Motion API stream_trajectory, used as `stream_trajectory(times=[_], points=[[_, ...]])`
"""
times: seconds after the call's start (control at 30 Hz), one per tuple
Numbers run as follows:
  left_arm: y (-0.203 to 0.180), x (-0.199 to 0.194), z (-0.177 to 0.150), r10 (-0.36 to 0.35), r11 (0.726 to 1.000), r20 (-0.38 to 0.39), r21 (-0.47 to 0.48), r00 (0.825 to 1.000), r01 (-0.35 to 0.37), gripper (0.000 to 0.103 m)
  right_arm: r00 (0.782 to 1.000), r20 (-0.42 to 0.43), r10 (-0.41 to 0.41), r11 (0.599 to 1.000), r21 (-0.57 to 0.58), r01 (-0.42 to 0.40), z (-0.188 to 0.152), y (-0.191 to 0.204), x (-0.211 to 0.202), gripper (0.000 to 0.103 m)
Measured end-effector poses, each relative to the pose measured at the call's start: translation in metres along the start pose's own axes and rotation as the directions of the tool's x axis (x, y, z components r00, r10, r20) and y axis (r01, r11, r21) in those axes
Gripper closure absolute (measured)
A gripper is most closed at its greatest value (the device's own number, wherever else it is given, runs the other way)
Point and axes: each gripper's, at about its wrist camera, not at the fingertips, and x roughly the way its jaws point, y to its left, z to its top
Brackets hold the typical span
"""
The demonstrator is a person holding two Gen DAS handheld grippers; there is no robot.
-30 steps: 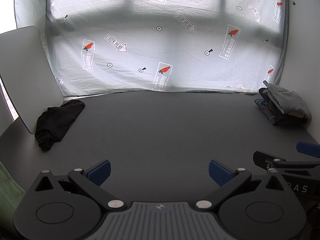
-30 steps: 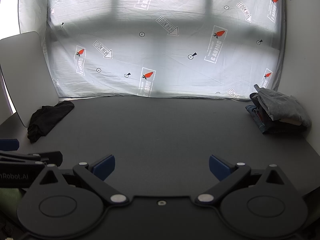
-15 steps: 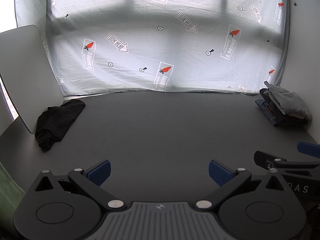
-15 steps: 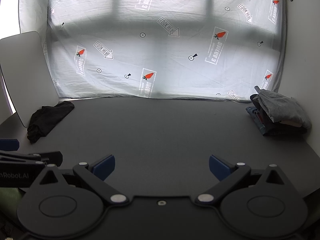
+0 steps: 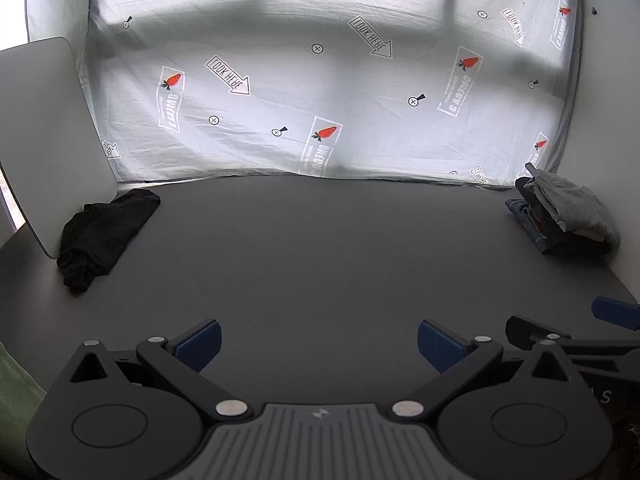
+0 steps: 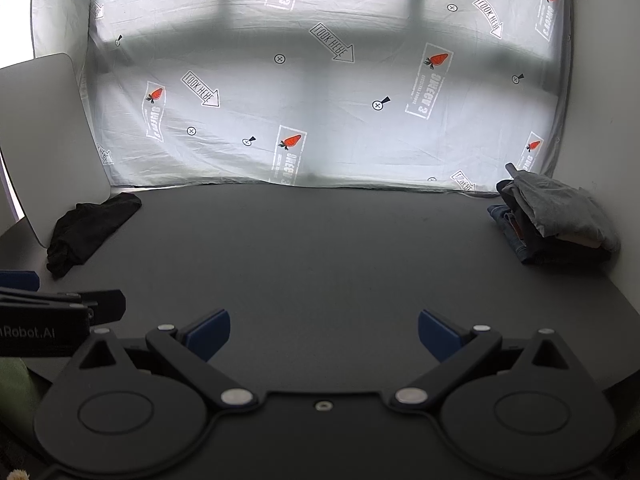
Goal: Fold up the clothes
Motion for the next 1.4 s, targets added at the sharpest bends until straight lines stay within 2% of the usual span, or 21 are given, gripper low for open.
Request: stream_trajectory(times=[0.2, 0.3, 0.4, 0.53, 0.6, 0.67, 0.8, 0.9, 0.93, 1.03, 1.1, 1.23, 1.33, 1.4], points=[[-0.022, 0.03, 0.016, -0.007, 1.0, -0.021, -0.009, 1.0, 0.006, 0.0, 0.999, -0.032, 0.0, 1.0, -0.002, 0.0, 0.011, -0.023, 0.028, 0.002], [-0.031, 0.055, 0.028, -0.03, 0.999, -0.06, -0.024, 0.998, 0.029, 0.0, 0.999, -0.054, 0.008, 1.0, -0.004, -0.008, 0.02, -0.039, 0.052, 0.002], [-0.038, 0.072, 0.045, 0.032, 0.999, -0.095, -0.017, 0.995, -0.034, 0.0, 0.993, -0.113, 0.02, 1.0, 0.023, -0.018, 0.04, -0.054, 0.087, 0.002], [-0.04, 0.092, 0.063, 0.075, 0.996, -0.154, -0.028, 0.985, -0.08, 0.0, 0.981, -0.185, 0.064, 0.998, 0.007, -0.064, 0.061, -0.055, 0.128, 0.002], [-0.038, 0.103, 0.066, 0.103, 0.993, -0.192, -0.034, 0.976, -0.112, 0.0, 0.969, -0.231, 0.089, 0.995, -0.011, -0.094, 0.064, -0.049, 0.148, 0.002], [-0.03, 0.111, 0.067, 0.123, 0.988, -0.232, -0.06, 0.965, -0.141, 0.0, 0.947, -0.299, 0.12, 0.991, -0.024, -0.133, 0.064, -0.04, 0.169, 0.002], [0.001, 0.127, 0.066, 0.154, 0.97, -0.325, -0.129, 0.933, -0.205, 0.0, 0.884, -0.436, 0.17, 0.976, -0.047, -0.211, 0.062, -0.012, 0.21, 0.002], [0.038, 0.14, 0.064, 0.166, 0.945, -0.39, -0.199, 0.906, -0.258, 0.0, 0.837, -0.518, 0.178, 0.964, -0.08, -0.255, 0.061, 0.017, 0.236, 0.002], [0.055, 0.146, 0.063, 0.164, 0.936, -0.412, -0.222, 0.896, -0.274, 0.0, 0.824, -0.538, 0.179, 0.96, -0.09, -0.267, 0.061, 0.027, 0.242, 0.002], [0.093, 0.166, 0.067, 0.162, 0.925, -0.444, -0.243, 0.881, -0.293, 0.0, 0.794, -0.583, 0.172, 0.949, -0.118, -0.292, 0.062, 0.062, 0.261, 0.002], [0.126, 0.184, 0.073, 0.157, 0.922, -0.466, -0.247, 0.871, -0.299, 0.0, 0.782, -0.604, 0.154, 0.948, -0.131, -0.288, 0.065, 0.088, 0.274, 0.002], [0.183, 0.219, 0.08, 0.172, 0.921, -0.469, -0.237, 0.867, -0.311, 0.0, 0.768, -0.627, 0.13, 0.947, -0.151, -0.283, 0.075, 0.144, 0.3, 0.002], [0.232, 0.251, 0.084, 0.233, 0.912, -0.462, -0.202, 0.856, -0.357, 0.0, 0.769, -0.623, 0.147, 0.936, -0.163, -0.312, 0.086, 0.186, 0.322, 0.006], [0.263, 0.267, 0.085, 0.281, 0.903, -0.444, -0.177, 0.851, -0.391, 0.0, 0.778, -0.602, 0.178, 0.923, -0.172, -0.344, 0.097, 0.215, 0.334, 0.008]])
